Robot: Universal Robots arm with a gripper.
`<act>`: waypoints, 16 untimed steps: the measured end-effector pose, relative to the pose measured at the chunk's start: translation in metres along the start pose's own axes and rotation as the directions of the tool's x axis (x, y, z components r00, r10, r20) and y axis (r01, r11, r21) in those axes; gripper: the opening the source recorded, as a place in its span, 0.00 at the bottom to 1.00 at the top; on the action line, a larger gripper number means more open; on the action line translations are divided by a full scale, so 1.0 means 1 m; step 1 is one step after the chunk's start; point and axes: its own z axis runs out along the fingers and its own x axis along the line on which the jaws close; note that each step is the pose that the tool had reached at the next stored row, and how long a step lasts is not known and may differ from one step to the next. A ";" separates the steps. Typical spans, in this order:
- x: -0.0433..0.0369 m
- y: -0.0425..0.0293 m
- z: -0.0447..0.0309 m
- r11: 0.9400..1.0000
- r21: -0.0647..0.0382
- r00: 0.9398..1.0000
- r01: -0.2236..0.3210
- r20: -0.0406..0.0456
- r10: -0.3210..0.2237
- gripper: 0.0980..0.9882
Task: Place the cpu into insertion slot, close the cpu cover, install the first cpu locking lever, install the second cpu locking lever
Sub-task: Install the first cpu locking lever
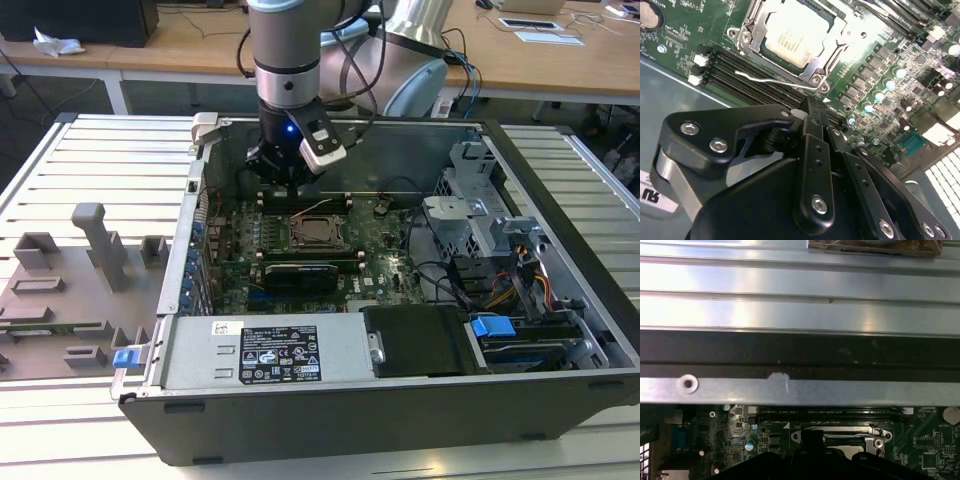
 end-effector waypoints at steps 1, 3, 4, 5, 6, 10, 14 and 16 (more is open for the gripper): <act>-0.0004 -0.0001 0.0009 1.000 0.000 1.000 0.000 0.000 0.000 0.01; -0.0005 -0.0003 0.0043 1.000 0.000 1.000 0.000 -0.001 0.000 0.01; -0.0004 -0.0004 0.0064 1.000 0.000 1.000 0.000 -0.001 0.000 0.01; -0.0003 -0.0005 0.0082 1.000 0.000 1.000 0.000 -0.002 0.000 0.01; -0.0002 -0.0006 0.0100 1.000 0.000 1.000 0.000 -0.002 0.000 0.01; 0.0001 -0.0011 0.0174 1.000 0.000 1.000 0.000 -0.003 0.000 0.01; -0.0009 -0.0007 0.0227 1.000 0.000 1.000 0.000 -0.004 0.000 0.01; -0.0027 0.0014 0.0240 1.000 -0.001 1.000 0.000 -0.004 0.000 0.01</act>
